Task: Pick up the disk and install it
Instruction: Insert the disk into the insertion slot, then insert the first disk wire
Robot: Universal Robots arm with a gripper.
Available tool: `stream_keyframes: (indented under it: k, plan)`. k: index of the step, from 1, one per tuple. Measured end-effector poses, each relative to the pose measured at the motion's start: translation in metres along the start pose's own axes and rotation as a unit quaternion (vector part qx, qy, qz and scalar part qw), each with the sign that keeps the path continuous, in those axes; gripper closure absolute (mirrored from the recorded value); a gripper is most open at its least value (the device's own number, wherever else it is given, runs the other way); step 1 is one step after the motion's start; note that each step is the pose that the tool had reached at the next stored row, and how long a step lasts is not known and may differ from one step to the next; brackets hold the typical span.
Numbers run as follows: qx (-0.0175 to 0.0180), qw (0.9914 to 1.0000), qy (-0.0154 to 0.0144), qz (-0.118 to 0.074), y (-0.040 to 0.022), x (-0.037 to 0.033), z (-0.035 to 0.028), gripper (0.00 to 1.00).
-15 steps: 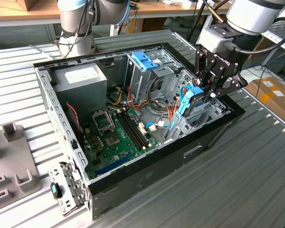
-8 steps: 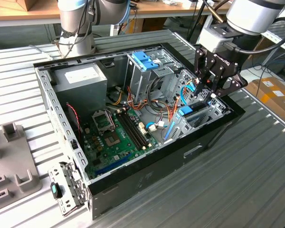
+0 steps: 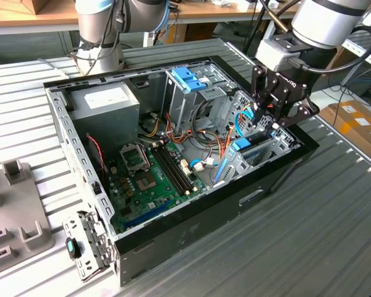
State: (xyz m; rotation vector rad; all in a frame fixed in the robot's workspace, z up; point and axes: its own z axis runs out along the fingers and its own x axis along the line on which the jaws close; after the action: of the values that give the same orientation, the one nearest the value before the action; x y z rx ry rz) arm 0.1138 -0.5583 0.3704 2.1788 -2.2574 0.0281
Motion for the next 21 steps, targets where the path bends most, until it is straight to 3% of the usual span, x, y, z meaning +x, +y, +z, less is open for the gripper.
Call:
stream_keyframes:
  k: [3,7,21]
  plan:
    - [0.0000,1.00000,0.0001,0.000,-0.0002,-0.0004,0.0007,0.58]
    - [0.0000,1.00000,0.0001,0.000,-0.0002,-0.0005,0.0096,0.58]
    - [0.0000,1.00000,0.0001,0.000,-0.0002,-0.0005,0.0115,0.58]
